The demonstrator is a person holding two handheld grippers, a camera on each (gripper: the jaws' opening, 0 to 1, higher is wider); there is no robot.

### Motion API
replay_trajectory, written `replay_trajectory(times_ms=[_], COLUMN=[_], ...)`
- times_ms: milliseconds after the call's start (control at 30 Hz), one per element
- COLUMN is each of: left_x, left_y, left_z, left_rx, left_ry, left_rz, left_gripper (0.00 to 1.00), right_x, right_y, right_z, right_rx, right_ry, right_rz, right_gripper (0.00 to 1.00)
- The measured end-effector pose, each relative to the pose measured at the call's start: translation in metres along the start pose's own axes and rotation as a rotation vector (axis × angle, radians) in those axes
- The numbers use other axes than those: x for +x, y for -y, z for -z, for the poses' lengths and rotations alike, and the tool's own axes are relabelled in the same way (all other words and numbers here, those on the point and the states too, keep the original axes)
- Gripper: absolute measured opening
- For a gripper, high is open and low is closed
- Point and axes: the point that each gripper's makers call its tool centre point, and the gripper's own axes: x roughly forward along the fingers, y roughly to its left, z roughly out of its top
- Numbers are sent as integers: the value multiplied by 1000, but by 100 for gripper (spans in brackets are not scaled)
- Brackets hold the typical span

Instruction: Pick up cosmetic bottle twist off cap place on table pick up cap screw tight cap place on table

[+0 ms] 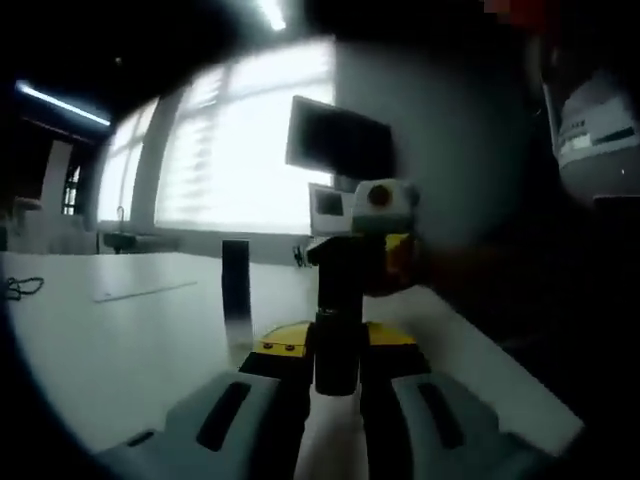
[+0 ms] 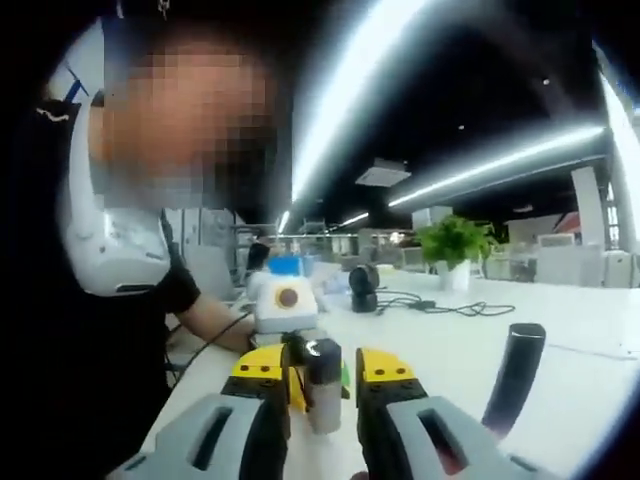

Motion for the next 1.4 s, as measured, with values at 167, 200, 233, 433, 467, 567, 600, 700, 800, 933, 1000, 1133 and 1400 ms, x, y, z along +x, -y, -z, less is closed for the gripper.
replay_trajectory(times_ms=[167,200,233,433,467,567,600,700,800,933,1000,1133,1400], left_x=[1,1,1,1,1,1,0,0,-1,-1,-1,-2,-4], left_y=[1,1,1,2,2,3,4,3,0,-2,-2,-2,-1], left_z=[1,1,2,1,2,2,2,3,2,3,3,4,2], left_rx=[6,9,13,21,24,20,20,31,29,45,46,52,88], left_ry=[-7,-11,-12,-10,-11,-12,-14,-26,-21,-30,-31,-34,-32], left_rz=[0,0,1,7,6,6,7,2,-17,-35,-34,-43,-73], left_gripper=[8,8,8,8,8,8,8,8,8,8,8,8,8], right_x=[11,13,14,19,20,22,21,21,23,22,22,21,23], right_y=[4,5,4,-3,-2,-2,-3,-3,0,2,1,2,-2], right_z=[9,8,8,7,7,8,8,9,8,10,9,10,9], right_rx=[7,15,22,29,16,8,7,-15,-28,-28,-24,-18,-42], right_ry=[-44,-37,-37,-48,-52,-53,-54,-61,-49,-40,-31,-26,-17], right_rz=[-42,-47,-60,-113,-112,-115,-118,-105,-61,-3,26,83,199], right_gripper=[18,17,15,13,12,11,10,10,10,10,10,10,10])
